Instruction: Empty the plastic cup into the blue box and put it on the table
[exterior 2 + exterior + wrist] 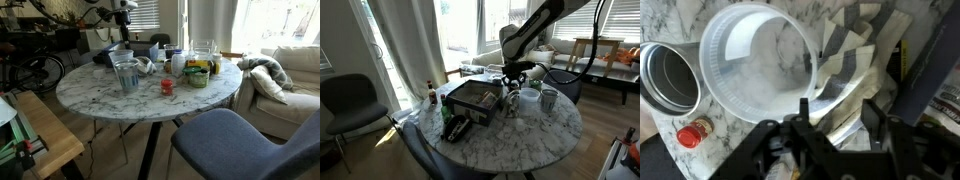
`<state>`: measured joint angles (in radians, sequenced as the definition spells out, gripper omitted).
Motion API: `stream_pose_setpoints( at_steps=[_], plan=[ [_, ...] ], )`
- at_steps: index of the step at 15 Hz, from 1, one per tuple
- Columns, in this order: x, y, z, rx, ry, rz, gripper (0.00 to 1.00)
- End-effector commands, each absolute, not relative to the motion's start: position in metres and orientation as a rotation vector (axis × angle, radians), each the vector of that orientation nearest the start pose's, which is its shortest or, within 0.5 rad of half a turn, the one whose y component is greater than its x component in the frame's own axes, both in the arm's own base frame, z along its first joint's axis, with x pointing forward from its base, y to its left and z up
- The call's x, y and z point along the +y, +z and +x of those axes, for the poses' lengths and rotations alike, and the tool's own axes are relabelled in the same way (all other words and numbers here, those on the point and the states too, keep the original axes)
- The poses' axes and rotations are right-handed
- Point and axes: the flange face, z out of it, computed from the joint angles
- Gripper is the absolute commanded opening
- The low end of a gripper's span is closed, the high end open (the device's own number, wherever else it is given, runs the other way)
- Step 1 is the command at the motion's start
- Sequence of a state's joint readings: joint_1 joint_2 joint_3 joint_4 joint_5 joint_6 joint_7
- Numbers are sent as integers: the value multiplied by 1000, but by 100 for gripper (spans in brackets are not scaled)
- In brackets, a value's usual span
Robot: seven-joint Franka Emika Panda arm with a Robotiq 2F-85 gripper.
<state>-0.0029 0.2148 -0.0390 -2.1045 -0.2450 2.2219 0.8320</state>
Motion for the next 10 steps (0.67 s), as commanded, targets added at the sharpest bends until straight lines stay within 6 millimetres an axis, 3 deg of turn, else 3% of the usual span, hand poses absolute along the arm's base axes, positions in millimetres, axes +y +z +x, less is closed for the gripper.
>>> stream_pose_setpoints(
  at_steps=[1,3,8,9,10],
  plan=[
    [-7,338,544,921,-27,-3235,88],
    [8,352,535,730,-7,-3270,100],
    [29,393,511,268,68,-3366,100],
    [27,381,529,418,38,-3338,100],
    [29,388,527,396,27,-3340,100]
  ],
)
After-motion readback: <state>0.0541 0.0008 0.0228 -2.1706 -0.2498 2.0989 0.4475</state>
